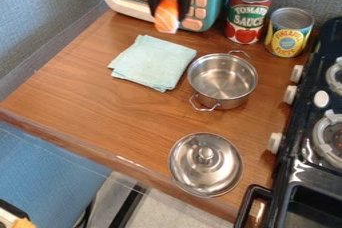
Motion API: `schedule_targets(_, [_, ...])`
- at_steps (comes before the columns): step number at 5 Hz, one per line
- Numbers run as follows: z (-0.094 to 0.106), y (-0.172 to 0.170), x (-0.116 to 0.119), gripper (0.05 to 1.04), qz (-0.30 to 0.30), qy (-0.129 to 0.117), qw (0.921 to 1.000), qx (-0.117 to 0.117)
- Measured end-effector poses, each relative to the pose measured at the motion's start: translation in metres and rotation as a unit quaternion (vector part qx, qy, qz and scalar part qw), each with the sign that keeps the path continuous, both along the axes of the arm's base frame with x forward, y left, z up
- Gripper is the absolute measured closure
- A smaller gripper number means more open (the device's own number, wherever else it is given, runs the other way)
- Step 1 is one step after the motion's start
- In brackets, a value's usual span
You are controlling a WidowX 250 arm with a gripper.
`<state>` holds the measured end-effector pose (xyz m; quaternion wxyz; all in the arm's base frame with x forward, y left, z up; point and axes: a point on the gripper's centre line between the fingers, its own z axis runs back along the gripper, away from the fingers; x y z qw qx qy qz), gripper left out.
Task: Put the sushi inside the silver pot
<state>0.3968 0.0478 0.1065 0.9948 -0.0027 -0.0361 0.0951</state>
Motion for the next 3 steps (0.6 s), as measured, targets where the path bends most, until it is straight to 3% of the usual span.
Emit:
schedule_targets(1, [-0.006, -0.048, -0.001, 0.502, -0.029, 0.008, 0.9995, 0.007])
schedule_targets(2, [-0.008, -0.07, 0.001, 0.502, -0.052, 0.0, 0.9983, 0.026])
schedule_targets(3, [-0.032, -0.072, 0.001, 0.502, -0.056, 0.027, 0.9972, 0.042])
